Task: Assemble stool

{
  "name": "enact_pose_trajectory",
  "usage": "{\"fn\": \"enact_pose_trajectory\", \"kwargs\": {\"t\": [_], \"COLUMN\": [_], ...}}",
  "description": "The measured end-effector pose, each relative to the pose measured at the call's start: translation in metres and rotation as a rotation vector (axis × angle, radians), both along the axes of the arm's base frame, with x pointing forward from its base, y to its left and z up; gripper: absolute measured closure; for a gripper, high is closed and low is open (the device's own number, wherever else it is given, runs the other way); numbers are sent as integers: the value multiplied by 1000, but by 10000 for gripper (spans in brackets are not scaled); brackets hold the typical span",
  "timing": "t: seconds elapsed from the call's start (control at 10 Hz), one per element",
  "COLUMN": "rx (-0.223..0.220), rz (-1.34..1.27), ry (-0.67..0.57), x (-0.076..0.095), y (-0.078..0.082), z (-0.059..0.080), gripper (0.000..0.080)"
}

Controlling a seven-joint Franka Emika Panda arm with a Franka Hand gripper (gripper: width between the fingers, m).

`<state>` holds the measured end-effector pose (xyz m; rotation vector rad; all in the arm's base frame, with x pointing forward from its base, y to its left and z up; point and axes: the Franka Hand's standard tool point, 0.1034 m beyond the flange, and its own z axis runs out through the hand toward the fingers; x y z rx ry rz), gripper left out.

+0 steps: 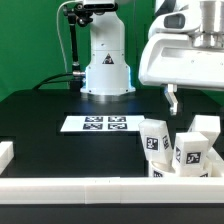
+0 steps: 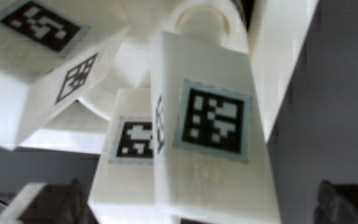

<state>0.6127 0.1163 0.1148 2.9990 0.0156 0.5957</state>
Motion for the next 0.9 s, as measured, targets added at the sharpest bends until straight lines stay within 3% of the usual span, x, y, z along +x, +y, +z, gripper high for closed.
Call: {"fn": "enact_pose_trajectory", "kwargs": {"t": [0.3, 0.7, 0.9], "rx": [12, 10, 6], "rz": [-14, -19, -34], "ry": [17, 47, 219], "x": [4, 2, -4], "y": [-3, -3, -12], "z": [12, 9, 8], "gripper": [150, 150, 150]}}
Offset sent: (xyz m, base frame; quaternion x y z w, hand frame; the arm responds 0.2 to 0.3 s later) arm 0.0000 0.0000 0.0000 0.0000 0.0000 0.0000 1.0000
